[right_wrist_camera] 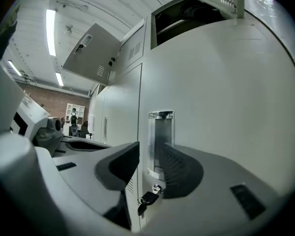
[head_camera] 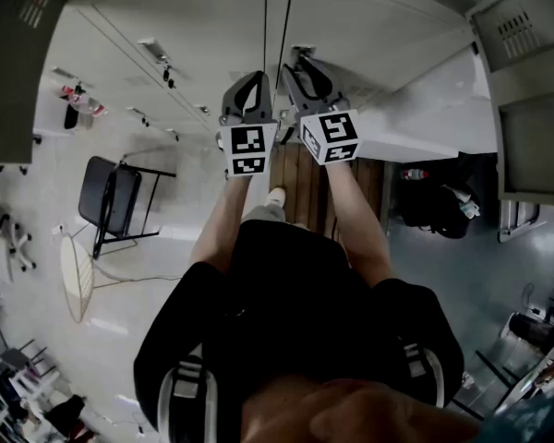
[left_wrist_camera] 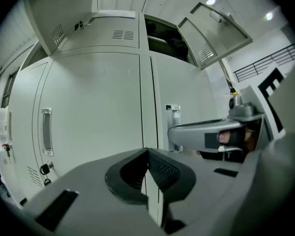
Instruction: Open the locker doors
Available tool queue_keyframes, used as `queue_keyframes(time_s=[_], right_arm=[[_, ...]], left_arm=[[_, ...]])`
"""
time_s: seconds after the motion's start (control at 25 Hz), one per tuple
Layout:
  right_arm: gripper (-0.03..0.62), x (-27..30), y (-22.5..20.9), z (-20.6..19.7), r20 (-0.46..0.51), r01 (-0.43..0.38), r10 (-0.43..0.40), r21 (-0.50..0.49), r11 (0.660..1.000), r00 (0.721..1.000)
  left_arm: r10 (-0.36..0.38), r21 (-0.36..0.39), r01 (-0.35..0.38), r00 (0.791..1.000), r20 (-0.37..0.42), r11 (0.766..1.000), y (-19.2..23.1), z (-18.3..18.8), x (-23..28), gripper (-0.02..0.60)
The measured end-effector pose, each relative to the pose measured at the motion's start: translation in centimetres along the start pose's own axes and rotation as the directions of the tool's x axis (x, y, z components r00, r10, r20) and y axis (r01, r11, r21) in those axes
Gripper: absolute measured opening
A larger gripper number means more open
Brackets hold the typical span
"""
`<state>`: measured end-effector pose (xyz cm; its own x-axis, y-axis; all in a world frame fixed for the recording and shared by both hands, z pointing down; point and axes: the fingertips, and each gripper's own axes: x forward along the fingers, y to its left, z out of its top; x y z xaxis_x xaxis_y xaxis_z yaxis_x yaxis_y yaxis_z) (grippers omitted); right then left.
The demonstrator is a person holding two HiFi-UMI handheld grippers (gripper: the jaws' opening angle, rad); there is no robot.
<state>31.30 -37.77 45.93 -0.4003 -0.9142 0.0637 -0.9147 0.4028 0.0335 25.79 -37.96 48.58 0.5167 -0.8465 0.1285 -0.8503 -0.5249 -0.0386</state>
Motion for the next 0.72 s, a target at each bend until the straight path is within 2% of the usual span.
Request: queue_keyframes(time_s=[0.4,0.72], right_arm=[[0.127,0.8,0.2,-0.2,-0.014,-0.005,0.005,-0.026,1.000,1.000],[0.092,-1.0,1.0,-0.2,-0.006,-0.051,0.051,-0.038,0.998,0.999]], left_arm=[[0.002,-0.040,-0.002,1.000,-0.010,0.999,0.5,-0.7,0.4,0.009],[-0.041,-0.096,0.041,0.999,-0.002,0.995,-0.7,-0.3,0.0,0.009]])
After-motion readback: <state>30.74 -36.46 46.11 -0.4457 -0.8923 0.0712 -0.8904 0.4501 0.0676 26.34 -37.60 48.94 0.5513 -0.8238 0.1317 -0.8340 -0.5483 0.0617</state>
